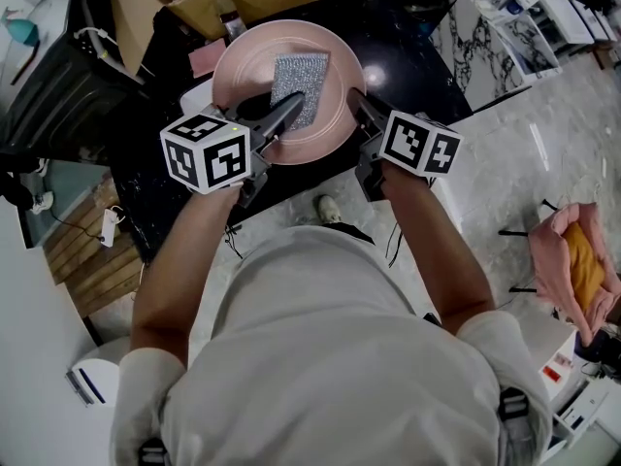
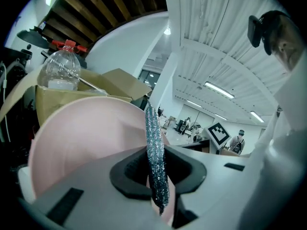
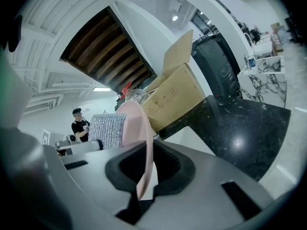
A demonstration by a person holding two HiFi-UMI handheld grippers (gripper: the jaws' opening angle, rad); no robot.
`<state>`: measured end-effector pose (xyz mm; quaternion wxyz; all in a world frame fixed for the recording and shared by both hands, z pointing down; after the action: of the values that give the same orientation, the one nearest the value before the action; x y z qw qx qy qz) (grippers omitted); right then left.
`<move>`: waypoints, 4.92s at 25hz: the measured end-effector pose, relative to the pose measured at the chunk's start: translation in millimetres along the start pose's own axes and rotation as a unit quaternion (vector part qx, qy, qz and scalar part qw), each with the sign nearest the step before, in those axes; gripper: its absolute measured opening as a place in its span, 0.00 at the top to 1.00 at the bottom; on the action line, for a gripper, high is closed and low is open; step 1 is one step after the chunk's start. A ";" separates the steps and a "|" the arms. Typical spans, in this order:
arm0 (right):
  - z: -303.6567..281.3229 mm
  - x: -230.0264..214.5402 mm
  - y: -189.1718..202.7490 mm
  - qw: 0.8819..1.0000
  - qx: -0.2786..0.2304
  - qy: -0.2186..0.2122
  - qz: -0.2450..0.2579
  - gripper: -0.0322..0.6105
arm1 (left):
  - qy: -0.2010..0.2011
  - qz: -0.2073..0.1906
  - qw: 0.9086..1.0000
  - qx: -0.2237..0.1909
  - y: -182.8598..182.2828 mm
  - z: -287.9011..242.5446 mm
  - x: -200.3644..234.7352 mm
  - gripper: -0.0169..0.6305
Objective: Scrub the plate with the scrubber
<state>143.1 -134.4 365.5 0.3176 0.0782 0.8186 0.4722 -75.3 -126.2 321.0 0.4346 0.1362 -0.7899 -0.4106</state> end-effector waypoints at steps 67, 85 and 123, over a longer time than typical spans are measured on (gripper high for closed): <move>-144.8 -119.3 32.9 0.979 0.199 0.032 0.033 0.91 | -0.251 0.133 0.957 -0.065 75.2 81.3 136.6 0.87; -222.1 -128.5 74.7 0.955 0.286 0.043 0.067 0.91 | -0.255 0.161 0.950 -0.079 85.6 85.6 140.9 0.87; -224.0 -93.2 104.7 0.927 0.311 0.084 0.189 0.74 | -0.209 0.150 0.960 -0.106 105.6 159.1 99.9 0.87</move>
<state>65.4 -279.6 572.2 0.1119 0.2865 0.9182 0.2497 -245.9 -32.9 414.2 0.3284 -0.1198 -0.8267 -0.4410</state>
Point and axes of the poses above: the fingertips, and each gripper's own axes: z backward along the fingers, x to its left, y out of its underside, the point moved 9 cm from there along z, backward along the fingers, and after that the axes turned 11 degrees about z, right-handed, at the moved point
